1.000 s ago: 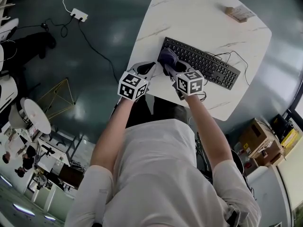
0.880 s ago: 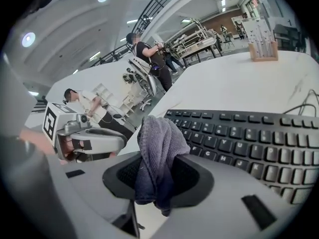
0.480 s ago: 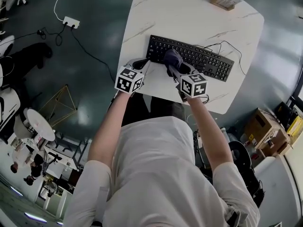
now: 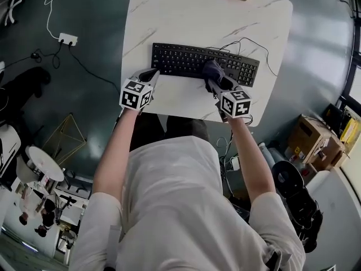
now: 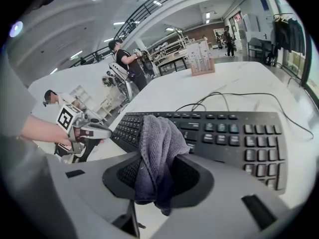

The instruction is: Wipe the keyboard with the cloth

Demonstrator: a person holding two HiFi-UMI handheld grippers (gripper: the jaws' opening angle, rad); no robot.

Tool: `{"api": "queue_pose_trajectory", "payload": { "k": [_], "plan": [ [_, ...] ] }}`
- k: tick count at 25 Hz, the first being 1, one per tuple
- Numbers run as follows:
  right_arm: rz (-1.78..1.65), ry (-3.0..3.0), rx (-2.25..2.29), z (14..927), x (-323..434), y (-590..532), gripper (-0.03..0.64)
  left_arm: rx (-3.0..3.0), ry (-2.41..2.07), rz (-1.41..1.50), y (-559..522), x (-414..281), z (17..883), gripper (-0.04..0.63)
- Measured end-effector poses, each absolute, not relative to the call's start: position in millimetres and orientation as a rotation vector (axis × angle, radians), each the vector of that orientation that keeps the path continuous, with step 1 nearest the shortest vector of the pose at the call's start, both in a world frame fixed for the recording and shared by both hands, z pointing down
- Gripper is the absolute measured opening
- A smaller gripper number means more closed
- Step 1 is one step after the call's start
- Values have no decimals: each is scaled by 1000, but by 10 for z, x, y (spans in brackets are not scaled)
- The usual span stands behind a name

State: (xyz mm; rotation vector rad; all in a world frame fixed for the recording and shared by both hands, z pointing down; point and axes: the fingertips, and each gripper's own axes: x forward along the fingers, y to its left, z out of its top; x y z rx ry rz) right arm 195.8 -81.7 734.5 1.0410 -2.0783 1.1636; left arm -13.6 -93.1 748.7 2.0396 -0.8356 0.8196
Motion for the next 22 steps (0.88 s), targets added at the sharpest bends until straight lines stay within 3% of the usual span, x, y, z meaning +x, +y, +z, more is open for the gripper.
{"api": "queue_pose_trajectory", "payload": {
  "k": [10,22],
  "plan": [
    [1185,-1947,1233,7347,3106,-837,153,2027,-804,854,-941,-125,7508,8],
    [1134,-1888,1263,7363,3932,-789,153,1995,-811,875,-946,-142,7520,8]
  ]
}}
